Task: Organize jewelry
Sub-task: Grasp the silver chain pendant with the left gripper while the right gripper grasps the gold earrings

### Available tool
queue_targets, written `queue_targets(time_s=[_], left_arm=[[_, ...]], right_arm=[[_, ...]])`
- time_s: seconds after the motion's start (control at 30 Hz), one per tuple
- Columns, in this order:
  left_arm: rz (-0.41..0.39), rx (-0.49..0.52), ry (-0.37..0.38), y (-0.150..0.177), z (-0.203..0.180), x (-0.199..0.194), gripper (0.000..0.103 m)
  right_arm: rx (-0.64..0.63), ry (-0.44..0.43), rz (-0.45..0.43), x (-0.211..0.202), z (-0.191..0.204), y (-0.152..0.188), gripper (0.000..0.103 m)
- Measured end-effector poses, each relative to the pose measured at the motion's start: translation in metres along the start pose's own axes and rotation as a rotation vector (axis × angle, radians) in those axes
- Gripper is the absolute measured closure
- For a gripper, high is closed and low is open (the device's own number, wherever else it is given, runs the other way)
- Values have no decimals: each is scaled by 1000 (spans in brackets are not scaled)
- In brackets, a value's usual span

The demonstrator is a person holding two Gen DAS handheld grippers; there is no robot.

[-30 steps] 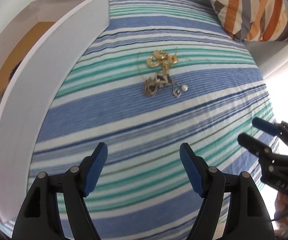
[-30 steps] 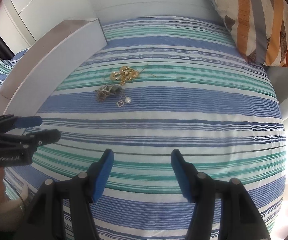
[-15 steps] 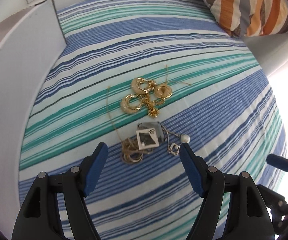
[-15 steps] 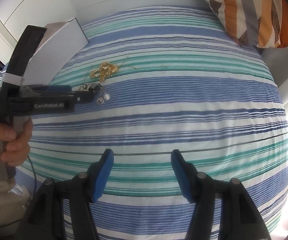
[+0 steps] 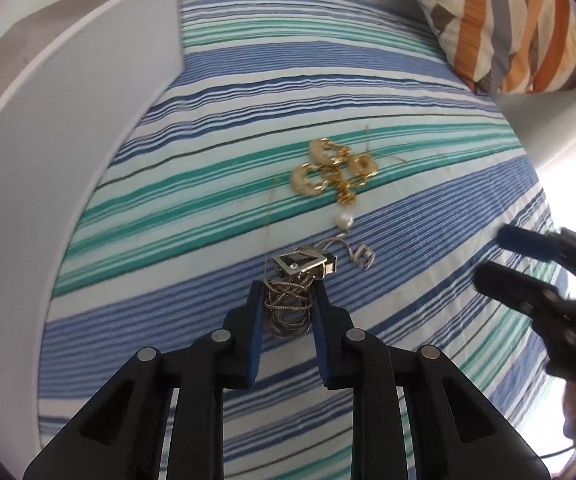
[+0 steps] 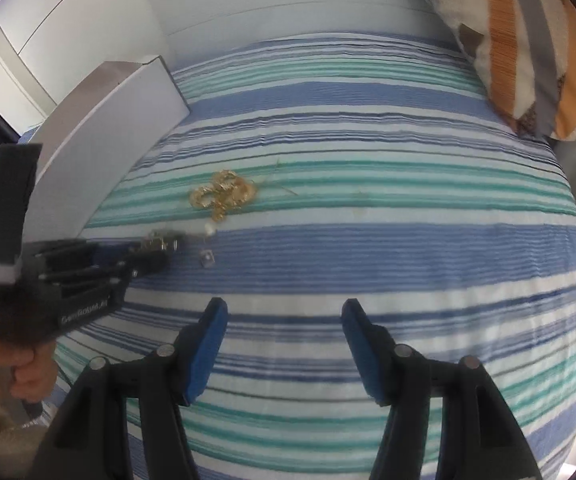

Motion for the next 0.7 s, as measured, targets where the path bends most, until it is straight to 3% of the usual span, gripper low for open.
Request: queue_targets(time_s=[0.13, 0.33, 0.5, 0.53, 0.57, 0.7], left_arm=[[-4, -71, -21, 17, 18, -16, 82], [2, -119, -43, 41, 33, -32, 82], [1, -154, -52, 50, 40, -38, 82], [0, -159, -53, 51, 42, -39, 82], [-3, -163, -53, 51, 42, -40, 82], [-9, -160, -56, 54, 43, -46, 82]], right_arm=[[-19, -119, 27, 28, 31, -21, 42], [-54, -17, -21, 61, 43, -59, 42], [-191, -37, -48, 70, 66, -70, 43], [-228, -17, -52, 70, 69, -69, 56], [-262, 3, -53, 70, 71, -68, 76], [-230, -32, 7, 61, 66, -55, 80]])
Point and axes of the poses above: each gripper's, at about its wrist camera, not at the fingertips, and x roughly the way its jaws point, z to its left, y to its underside, the point moved 6 cm from there along x, roughly the way its jaws point, and after that the axes turned 11 degrees about y, right-handed, at the moved point
